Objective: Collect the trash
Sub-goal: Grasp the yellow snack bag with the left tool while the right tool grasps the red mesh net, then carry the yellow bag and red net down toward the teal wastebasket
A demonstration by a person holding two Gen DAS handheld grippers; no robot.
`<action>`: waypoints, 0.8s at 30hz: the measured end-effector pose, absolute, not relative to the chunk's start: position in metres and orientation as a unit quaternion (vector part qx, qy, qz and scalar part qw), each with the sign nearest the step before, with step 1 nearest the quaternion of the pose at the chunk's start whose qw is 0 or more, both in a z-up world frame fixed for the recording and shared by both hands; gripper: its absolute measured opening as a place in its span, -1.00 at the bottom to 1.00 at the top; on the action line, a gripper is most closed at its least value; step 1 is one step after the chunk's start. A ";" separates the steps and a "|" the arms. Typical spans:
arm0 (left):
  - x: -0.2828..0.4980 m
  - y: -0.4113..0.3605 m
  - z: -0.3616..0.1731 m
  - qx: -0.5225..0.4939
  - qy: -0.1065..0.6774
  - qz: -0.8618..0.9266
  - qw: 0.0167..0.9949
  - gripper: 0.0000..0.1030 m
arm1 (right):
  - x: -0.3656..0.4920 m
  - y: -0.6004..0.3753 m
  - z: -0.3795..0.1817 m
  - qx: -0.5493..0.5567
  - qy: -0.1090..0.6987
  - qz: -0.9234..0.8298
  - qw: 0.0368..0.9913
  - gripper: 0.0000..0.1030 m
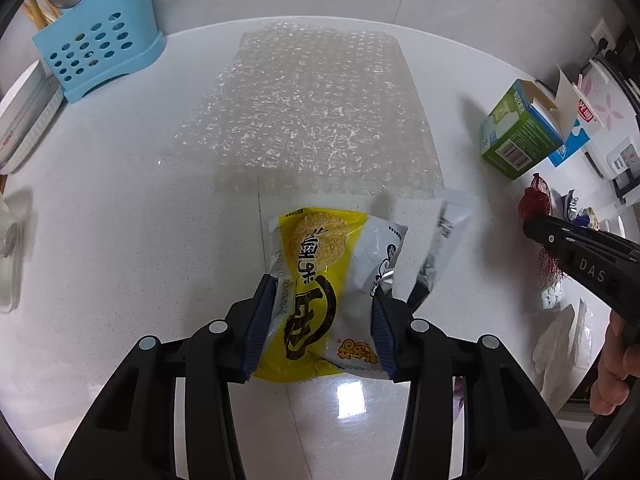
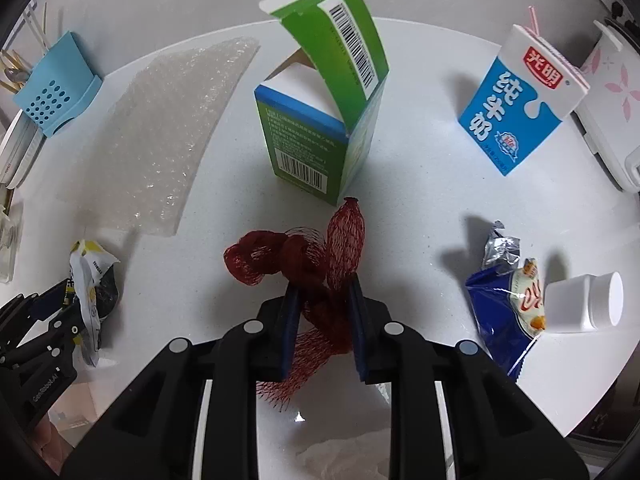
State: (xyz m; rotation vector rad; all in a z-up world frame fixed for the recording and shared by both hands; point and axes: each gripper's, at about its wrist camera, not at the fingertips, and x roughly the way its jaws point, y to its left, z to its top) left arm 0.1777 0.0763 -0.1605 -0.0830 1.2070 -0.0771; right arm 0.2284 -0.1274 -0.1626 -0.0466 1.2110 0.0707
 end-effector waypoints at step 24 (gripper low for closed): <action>0.114 0.060 -0.098 -0.048 0.521 -0.010 0.852 -0.17 | 0.155 -0.158 -0.086 -0.014 0.503 0.098 0.859 -0.58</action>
